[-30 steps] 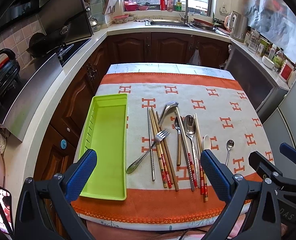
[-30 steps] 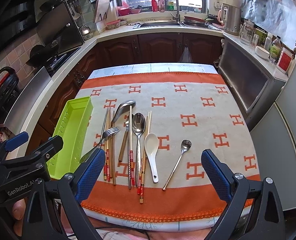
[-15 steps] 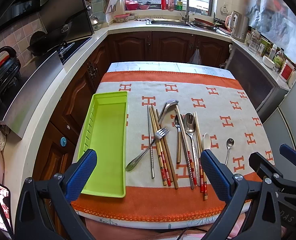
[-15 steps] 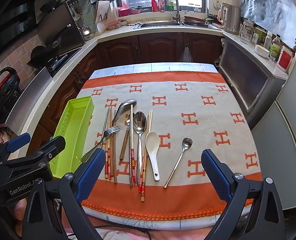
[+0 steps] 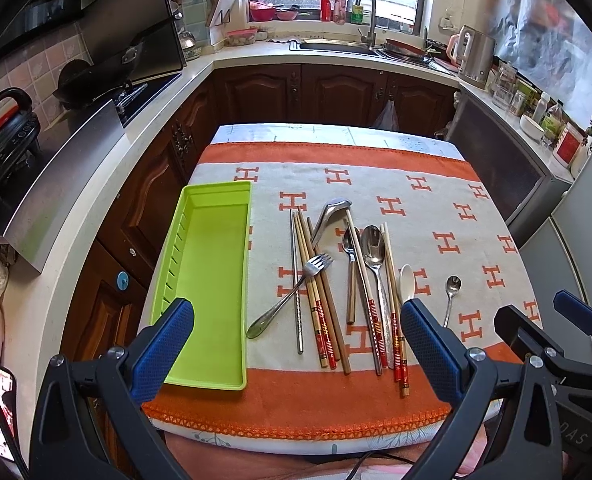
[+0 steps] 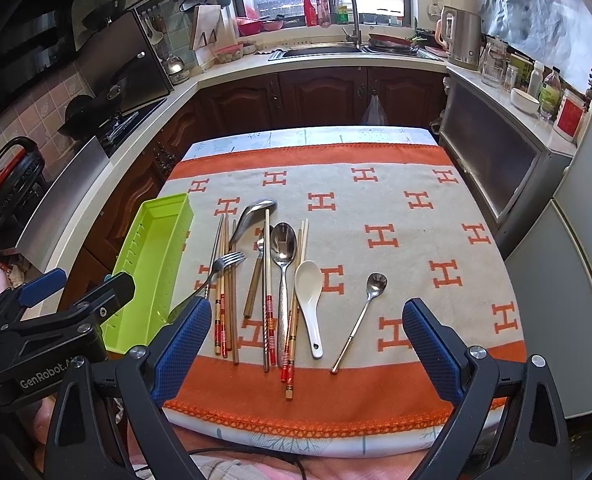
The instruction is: Organize utensils
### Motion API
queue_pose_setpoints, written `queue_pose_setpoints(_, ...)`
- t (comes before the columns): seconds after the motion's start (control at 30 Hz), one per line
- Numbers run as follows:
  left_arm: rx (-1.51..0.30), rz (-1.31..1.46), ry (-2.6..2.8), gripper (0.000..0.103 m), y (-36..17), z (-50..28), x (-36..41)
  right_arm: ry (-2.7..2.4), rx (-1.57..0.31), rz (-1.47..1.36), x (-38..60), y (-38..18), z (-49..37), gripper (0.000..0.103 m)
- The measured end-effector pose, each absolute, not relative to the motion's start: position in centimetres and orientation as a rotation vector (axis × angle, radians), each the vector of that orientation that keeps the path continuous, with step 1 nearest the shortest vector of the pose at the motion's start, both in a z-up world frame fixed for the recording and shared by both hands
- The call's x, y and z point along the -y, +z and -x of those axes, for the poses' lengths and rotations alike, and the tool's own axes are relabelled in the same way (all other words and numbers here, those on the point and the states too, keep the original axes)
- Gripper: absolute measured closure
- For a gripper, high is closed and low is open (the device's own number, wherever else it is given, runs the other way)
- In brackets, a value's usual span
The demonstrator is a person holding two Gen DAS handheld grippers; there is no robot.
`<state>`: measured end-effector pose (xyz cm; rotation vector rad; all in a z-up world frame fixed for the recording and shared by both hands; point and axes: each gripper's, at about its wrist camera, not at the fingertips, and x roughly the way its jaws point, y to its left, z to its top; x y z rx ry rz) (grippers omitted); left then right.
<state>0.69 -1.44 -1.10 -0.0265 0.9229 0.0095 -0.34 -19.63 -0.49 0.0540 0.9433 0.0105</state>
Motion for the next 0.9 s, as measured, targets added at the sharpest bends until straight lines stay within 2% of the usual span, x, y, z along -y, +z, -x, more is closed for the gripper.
queue_pose_setpoints(0.9,-0.978,0.095,-0.070,0.002,-2.3,-2.4,1.3,0.021,-0.960,-0.092,19.9,-1.0,0.5,0.005)
